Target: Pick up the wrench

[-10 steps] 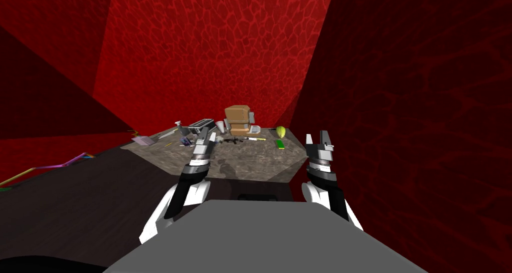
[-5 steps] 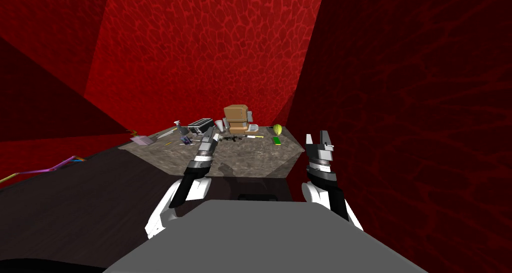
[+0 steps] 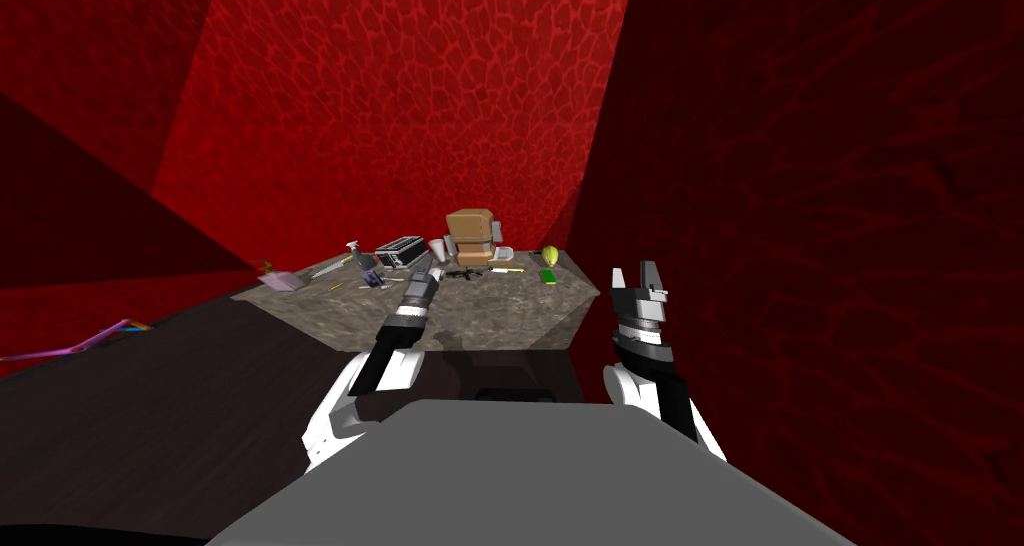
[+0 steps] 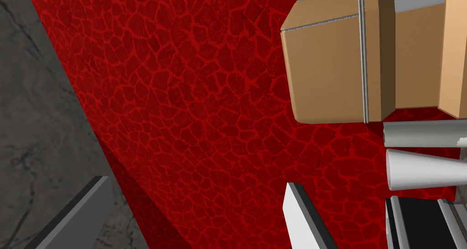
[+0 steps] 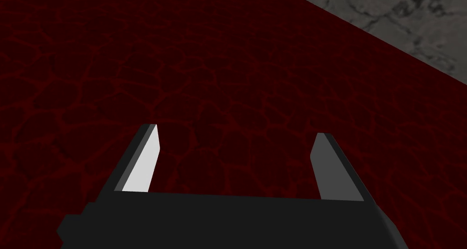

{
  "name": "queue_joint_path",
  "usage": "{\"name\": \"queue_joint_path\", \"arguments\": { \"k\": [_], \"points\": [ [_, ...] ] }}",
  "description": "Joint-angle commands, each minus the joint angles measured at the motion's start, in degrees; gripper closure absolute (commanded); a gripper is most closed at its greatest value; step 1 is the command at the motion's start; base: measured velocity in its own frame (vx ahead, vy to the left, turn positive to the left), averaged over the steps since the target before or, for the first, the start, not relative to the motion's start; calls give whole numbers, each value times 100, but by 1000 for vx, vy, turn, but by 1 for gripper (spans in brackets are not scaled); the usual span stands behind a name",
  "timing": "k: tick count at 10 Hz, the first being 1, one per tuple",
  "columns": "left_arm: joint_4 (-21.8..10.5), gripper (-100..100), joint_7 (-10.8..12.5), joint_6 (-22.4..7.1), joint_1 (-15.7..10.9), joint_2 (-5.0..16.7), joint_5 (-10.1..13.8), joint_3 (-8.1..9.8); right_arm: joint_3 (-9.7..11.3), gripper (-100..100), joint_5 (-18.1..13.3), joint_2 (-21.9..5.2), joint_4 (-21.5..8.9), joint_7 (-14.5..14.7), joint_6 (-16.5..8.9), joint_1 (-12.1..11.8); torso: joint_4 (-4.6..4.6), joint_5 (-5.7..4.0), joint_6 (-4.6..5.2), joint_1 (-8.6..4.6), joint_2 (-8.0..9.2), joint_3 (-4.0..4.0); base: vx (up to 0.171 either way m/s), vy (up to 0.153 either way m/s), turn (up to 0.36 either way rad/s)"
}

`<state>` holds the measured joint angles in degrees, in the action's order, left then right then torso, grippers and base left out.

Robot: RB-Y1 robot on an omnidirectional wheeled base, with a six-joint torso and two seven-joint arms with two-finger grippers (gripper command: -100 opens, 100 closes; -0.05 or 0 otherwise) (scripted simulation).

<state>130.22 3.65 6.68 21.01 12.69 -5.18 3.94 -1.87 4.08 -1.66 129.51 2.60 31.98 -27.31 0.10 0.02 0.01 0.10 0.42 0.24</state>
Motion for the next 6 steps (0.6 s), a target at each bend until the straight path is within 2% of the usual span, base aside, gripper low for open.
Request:
{"name": "queue_joint_path", "arguments": {
  "k": [1,2,3,5,6],
  "points": [
    [1,-100,25,-286,-21,11,-2,-19,0,0,0,0,0,0,0,0,0,0,0,0,0,0,-106,7,-53],
    [1,-100,25,-354,-21,11,-2,-19,0,0,0,0,0,0,0,-1,1,0,-3,-2,-2,0,-42,-2,10],
    [-98,-100,84,-546,-161,55,15,-17,0,0,0,0,0,0,0,-1,-3,-1,-3,-4,-19,-9,-74,15,-101],
    [-98,-100,84,-761,-161,55,15,-17,0,0,0,0,0,0,0,-1,-2,1,-3,3,-14,-7,-63,11,-29],
    [-204,-100,144,-990,-307,96,35,-15,0,0,0,0,0,0,0,-2,-4,0,-4,0,-23,-12,-91,-5,-92]
  ]
}}
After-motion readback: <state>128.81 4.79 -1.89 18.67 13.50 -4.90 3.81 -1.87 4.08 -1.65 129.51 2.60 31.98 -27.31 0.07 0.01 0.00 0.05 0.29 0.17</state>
